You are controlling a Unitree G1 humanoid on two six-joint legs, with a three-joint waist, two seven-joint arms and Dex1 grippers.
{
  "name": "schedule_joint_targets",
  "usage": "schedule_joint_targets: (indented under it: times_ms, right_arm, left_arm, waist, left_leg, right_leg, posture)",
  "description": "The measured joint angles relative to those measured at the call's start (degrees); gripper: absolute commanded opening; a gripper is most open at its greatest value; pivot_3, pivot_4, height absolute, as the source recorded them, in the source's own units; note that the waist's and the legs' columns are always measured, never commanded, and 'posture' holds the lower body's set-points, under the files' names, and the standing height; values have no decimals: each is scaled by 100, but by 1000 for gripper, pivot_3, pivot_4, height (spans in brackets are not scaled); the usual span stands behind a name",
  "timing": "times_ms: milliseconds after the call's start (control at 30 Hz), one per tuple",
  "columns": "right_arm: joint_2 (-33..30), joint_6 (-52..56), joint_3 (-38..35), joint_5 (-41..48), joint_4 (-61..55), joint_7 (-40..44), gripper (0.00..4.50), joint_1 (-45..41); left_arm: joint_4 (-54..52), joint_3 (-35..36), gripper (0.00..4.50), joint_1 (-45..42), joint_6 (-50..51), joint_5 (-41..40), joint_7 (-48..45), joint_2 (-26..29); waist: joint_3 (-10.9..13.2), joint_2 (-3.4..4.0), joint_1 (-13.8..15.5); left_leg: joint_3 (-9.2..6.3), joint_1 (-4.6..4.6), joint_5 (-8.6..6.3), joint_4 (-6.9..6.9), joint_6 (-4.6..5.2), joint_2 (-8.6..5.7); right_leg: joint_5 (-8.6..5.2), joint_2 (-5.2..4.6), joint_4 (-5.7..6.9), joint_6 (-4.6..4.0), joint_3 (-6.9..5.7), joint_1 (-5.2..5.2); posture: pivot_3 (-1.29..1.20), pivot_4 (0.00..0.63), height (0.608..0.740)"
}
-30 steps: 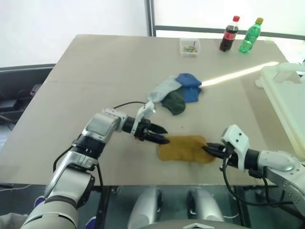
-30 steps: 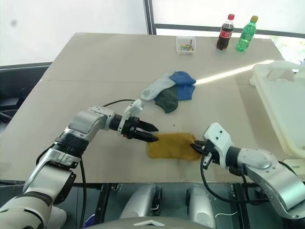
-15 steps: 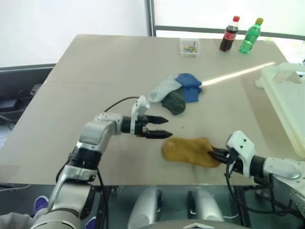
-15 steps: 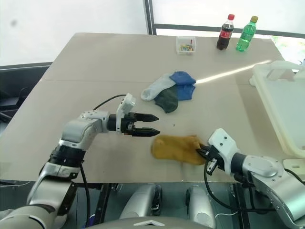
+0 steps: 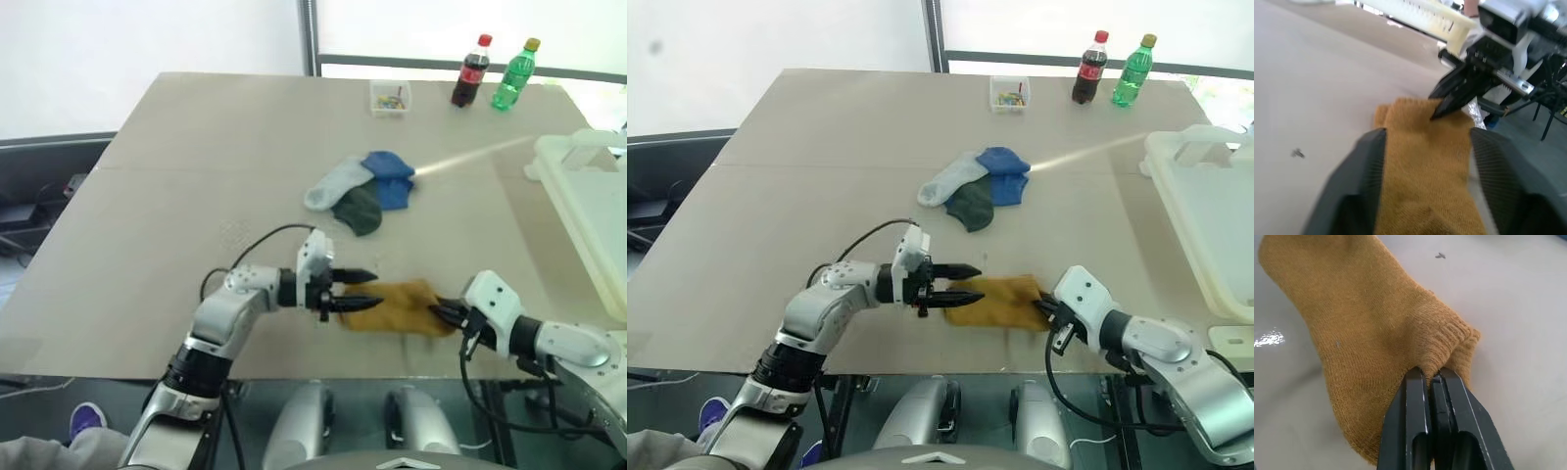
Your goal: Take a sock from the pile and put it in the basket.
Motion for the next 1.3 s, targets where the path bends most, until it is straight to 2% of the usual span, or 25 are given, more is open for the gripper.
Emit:
schedule_joint_targets:
  times_ms: [100,133,167,200,233,267,467,500,533,600,633,733,867,933,1100,1300]
  right_arm:
    - [39,-25,-51,48,92,103,0,2]
    - [37,-51,-108,43,128,139,0,2]
    - [35,-70,-157,41,153,170,684,-5]
    - [35,-85,-188,55,154,207,1000,-14]
    - [35,-87,-198,72,154,225,1762,-14]
    - [35,-87,-200,78,154,231,1795,-14]
    - [36,-226,-613,221,116,395,1795,155]
    - [39,-242,-697,287,95,447,1245,162]
    - [74,-258,-791,369,88,470,1056,164]
    - [120,-288,-965,532,83,536,130,145]
    - [118,-318,-1023,577,83,585,53,129]
    - [129,-390,-1040,679,83,715,53,-37]
    - [361,-625,-358,458,274,771,53,-315]
    - [432,-945,63,95,724,825,53,-252]
    - [572,-1581,334,-317,1398,917,53,-165]
    - [579,-2110,431,-497,1753,1111,53,-253]
  left_arm:
    - [296,-160,115,-9,-105,276,127,3]
    - [387,-219,42,-41,-192,366,150,4]
    - [429,-283,0,-89,-271,430,150,3]
    - [471,-322,0,-115,-337,461,148,-2]
    - [495,-330,0,-126,-373,481,145,-7]
    - [503,-330,0,-127,-384,485,144,-9]
    - [757,-388,0,-263,-578,551,105,-97]
    - [786,-390,0,-269,-616,552,97,-100]
    - [813,-397,0,-285,-633,555,85,-107]
    - [863,-406,0,-307,-672,562,58,-115]
    - [881,-409,0,-314,-689,568,46,-114]
    - [908,-412,0,-320,-753,585,23,-111]
    - [884,-368,0,-293,-712,521,-11,-116]
    - [809,-307,0,-242,-612,426,31,-121]
    - [393,85,0,-143,-65,46,286,-63]
    - [-603,701,0,389,1134,-771,383,744]
  waist:
    - [-1,0,0]
    - [-1,0,0]
    - [-7,2,6]
    - [-13,4,9]
    - [-18,6,9]
    - [-19,6,9]
    - [-34,22,22]
    - [-36,23,19]
    - [-37,23,21]
    - [-40,28,23]
    - [-41,29,22]
    - [-42,30,13]
    - [-43,29,10]
    - [-43,29,7]
    - [-42,28,-15]
    - [-44,31,-23]
  left_leg:
    - [0,1,0,1,1,0]
    - [0,1,0,1,1,0]
    - [0,1,0,2,1,0]
    - [0,2,0,2,1,-1]
    - [0,2,-1,2,1,-1]
    - [0,2,-1,2,1,-1]
    - [0,4,-1,7,2,-1]
    - [0,5,-1,8,2,-1]
    - [0,5,-1,8,2,-1]
    - [0,5,-1,9,2,-1]
    - [0,5,-1,10,2,-1]
    - [1,6,-1,10,2,-1]
    - [-2,4,-1,10,2,1]
    - [1,1,-2,10,5,-2]
    - [3,3,-4,11,8,3]
    - [4,12,-5,8,6,12]
  right_leg:
    - [0,1,1,0,1,0]
    - [0,1,1,0,1,0]
    - [0,0,1,0,0,1]
    - [0,-1,1,0,0,1]
    - [0,-1,1,0,0,2]
    - [-1,-2,1,-1,0,2]
    - [-1,-4,3,-3,2,5]
    - [-1,-4,3,-3,2,6]
    - [-1,-4,4,-3,2,6]
    - [-1,-5,5,-3,2,6]
    - [-1,-5,5,-3,2,6]
    - [-2,-5,5,-4,3,6]
    - [-3,-4,6,-6,2,4]
    - [-3,-4,5,-5,3,2]
    - [-2,-1,6,-3,6,1]
    - [-5,0,8,-9,9,2]
  posture:
    - [0,150,729]
    - [0,150,729]
    - [0,150,729]
    - [0,150,729]
    - [0,150,729]
    - [0,150,729]
    - [0,150,729]
    - [0,150,729]
    - [0,150,729]
    - [0,150,729]
    - [0,150,729]
    - [0,150,729]
    - [0,150,729]
    - [0,150,729]
    - [0,150,729]
    - [0,150,729]
